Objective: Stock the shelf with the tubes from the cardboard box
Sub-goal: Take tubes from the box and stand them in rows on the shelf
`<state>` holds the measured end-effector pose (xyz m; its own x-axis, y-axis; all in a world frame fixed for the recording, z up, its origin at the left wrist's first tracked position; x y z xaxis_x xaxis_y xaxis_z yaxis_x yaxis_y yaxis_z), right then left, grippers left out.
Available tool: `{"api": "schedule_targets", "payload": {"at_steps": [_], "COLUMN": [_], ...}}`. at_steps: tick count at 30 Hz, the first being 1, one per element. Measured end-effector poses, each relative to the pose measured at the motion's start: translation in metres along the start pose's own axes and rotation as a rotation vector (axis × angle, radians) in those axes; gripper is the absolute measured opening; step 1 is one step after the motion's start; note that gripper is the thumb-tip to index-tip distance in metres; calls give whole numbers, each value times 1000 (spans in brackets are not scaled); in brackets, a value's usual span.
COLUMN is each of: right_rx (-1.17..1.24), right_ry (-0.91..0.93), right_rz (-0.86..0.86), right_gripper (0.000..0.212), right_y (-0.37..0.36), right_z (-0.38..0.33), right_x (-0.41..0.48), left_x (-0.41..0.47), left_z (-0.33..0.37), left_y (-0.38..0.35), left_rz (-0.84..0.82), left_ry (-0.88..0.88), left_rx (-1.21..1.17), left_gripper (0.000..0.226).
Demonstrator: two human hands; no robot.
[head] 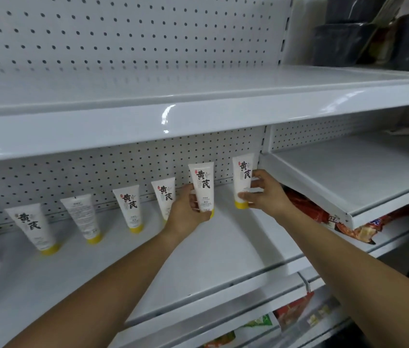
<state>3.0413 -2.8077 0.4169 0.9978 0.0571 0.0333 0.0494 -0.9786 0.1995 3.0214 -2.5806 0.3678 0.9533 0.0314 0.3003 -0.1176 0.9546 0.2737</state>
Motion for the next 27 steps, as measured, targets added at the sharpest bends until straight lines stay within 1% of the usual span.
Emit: {"api": "schedule_targets", "payload": {"at_steps": [4,10,15,19,27], "right_rx": [8,33,-9,-6,-3], "right_ry": [1,-7,6,10,5], "right_rz": [-53,-116,-154,-170,-196], "right_gripper": [52,52,56,55,53], "right_y": [-3,-4,-5,-4,-8], "right_z": [8,15,26,35,41], "right_x": [18,42,62,75,93], "left_x": [3,8,12,11,17], "left_z": [-8,-12,-22,-27,-33], "left_y": [-5,-18,-24,-25,-32], "left_rz": [31,116,169,225,238], "left_ry": [28,63,114,156,195], "left_rx": [5,31,30,15,124], "left_gripper": [75,64,68,65,68]}}
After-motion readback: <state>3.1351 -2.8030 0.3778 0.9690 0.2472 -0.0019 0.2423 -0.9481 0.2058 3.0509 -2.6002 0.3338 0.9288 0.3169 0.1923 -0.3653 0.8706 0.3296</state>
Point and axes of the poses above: each hand's wrist, its own x-axis towards the middle knuckle, its own y-axis out of the back of the hand, z = x × y, the point moved 4 cm from there along x, towards the middle knuckle, and after that the axes turned 3 degrees about -y, right-handed, at the moved point
